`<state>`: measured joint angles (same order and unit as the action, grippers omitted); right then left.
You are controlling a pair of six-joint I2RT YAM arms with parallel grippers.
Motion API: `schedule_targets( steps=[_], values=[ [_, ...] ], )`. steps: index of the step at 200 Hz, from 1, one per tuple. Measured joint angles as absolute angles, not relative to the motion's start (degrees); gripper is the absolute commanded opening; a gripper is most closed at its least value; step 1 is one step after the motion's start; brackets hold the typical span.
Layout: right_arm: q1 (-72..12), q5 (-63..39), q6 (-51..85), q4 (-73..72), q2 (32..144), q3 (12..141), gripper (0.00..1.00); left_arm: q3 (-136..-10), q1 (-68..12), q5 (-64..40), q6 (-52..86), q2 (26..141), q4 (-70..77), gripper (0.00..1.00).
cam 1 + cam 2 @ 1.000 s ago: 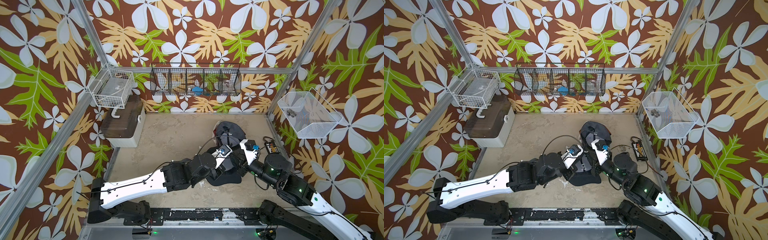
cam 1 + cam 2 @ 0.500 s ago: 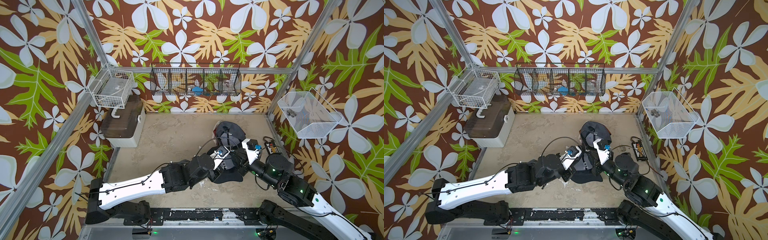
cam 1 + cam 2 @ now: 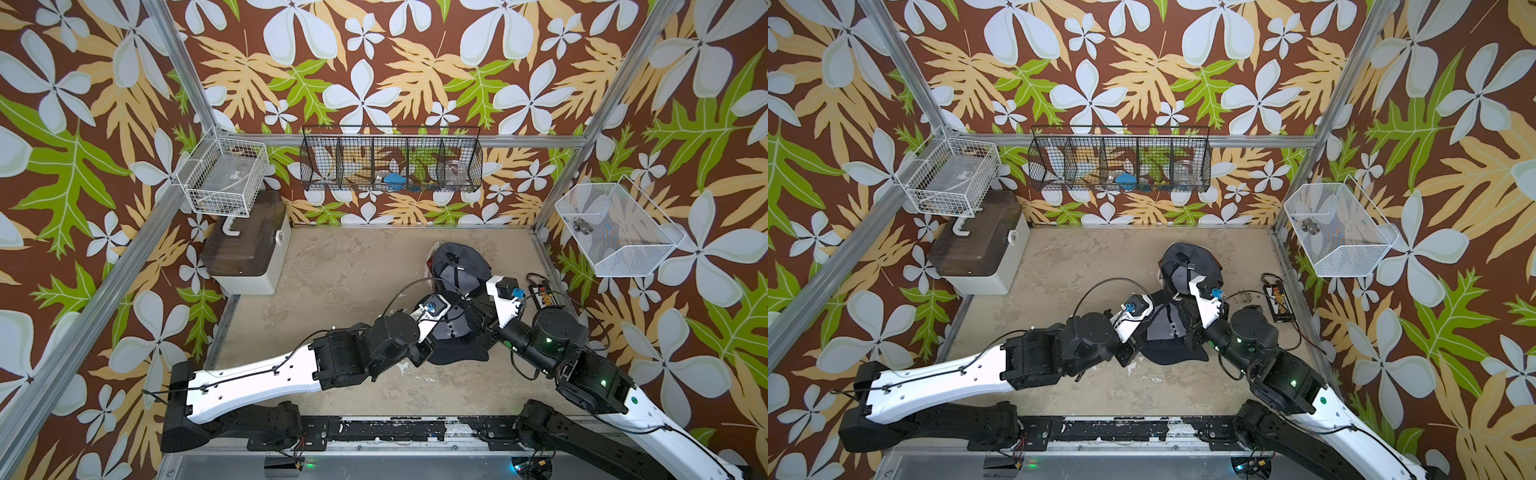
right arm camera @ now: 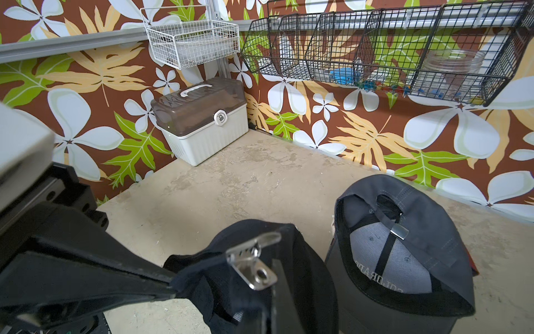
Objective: Open the adjustable buckle of the baseball cap
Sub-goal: Pull the adjustable strap on the baseball cap.
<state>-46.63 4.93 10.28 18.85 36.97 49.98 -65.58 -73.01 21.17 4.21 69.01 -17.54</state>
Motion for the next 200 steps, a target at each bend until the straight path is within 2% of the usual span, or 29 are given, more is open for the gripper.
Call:
schedule_targets(
  steps=[129, 200],
  values=[
    [-46.63, 5.65, 10.50, 19.29, 36.93, 49.63, 0.00, -61.47, -71.35, 25.56, 5.67, 61.69, -17.65, 0.03],
    [-46.63, -1.28, 10.50, 19.97, 40.80, 49.98, 0.00, -61.41, -70.59, 28.03, 5.72, 59.20, -18.37, 0.03]
  ],
)
